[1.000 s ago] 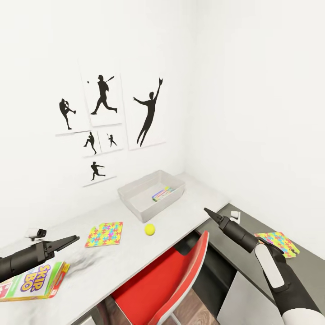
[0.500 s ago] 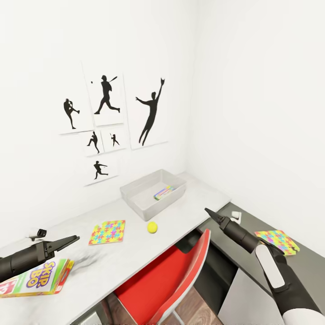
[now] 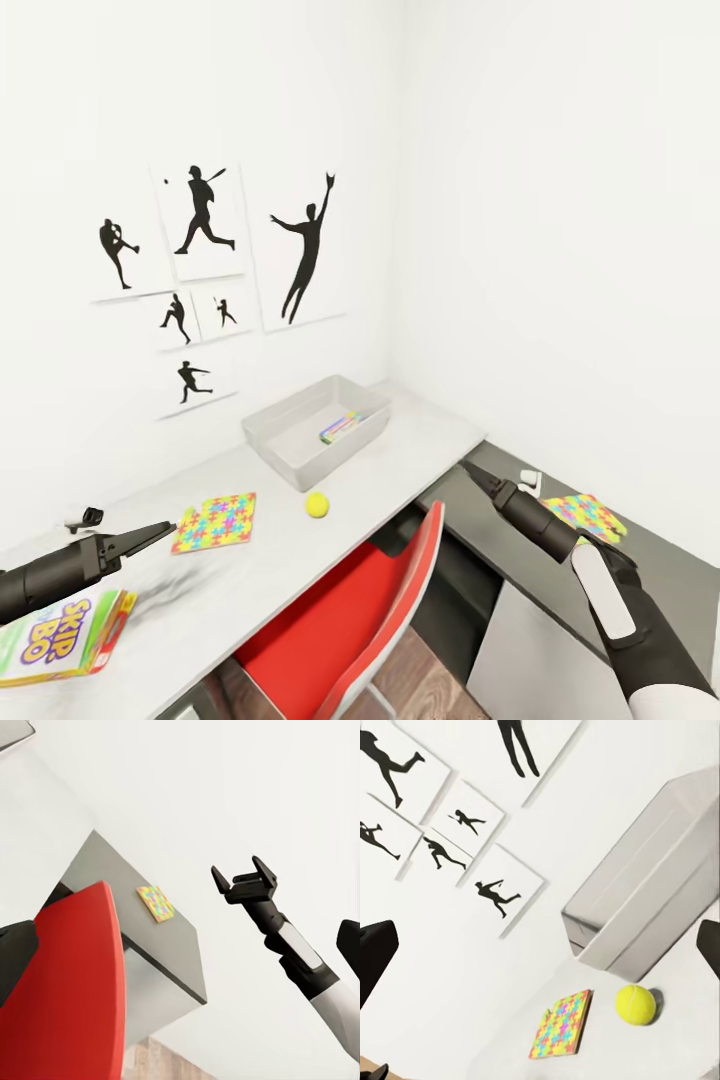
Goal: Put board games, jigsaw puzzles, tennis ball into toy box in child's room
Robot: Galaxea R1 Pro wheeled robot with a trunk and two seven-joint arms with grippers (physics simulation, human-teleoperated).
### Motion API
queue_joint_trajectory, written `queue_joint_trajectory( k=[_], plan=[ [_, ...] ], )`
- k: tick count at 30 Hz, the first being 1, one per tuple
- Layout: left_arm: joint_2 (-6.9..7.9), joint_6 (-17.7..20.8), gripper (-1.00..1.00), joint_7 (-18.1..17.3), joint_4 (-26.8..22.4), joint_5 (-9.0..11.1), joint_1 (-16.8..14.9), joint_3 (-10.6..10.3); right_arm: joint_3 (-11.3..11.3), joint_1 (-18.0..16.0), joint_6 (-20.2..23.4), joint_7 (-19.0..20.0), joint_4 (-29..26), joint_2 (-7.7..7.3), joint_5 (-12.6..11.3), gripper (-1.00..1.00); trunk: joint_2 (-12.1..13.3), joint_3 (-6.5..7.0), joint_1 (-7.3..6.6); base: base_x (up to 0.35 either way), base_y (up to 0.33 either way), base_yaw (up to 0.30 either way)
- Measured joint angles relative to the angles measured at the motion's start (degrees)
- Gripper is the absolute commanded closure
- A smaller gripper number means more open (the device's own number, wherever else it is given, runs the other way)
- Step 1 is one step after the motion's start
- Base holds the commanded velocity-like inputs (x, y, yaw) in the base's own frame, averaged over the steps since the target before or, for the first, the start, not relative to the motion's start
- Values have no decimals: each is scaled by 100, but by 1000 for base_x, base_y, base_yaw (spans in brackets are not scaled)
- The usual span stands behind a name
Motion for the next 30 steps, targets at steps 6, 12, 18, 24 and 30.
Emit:
queue_joint_trajectory(
  k=[6, 12, 18, 24, 30],
  plan=[
    [1, 0, -100, 0, 0, 5, -1, 7, -3, 0, 0, 0, 2, -1, 0, -100, 0, 0, 0, 0, 0, -273],
    [2, 0, -100, 0, 0, 6, -1, 6, -3, 0, 0, 0, 3, -1, 0, -100, 0, 0, 0, 0, 0, -274],
    [-1, 0, -100, 0, -5, 6, -1, -6, -4, 0, 0, 0, 3, -13, 0, -100, 0, 0, 0, 0, 0, -274],
    [-1, 0, -100, 0, -8, 3, 0, -5, -4, 0, 0, 0, 3, -12, 0, -100, 0, 0, 0, 0, 0, -275],
    [2, 0, -100, 0, -8, 6, 0, 13, -4, 0, 0, 0, 3, -9, 0, -100, 0, 0, 0, 0, 0, -275]
  ],
)
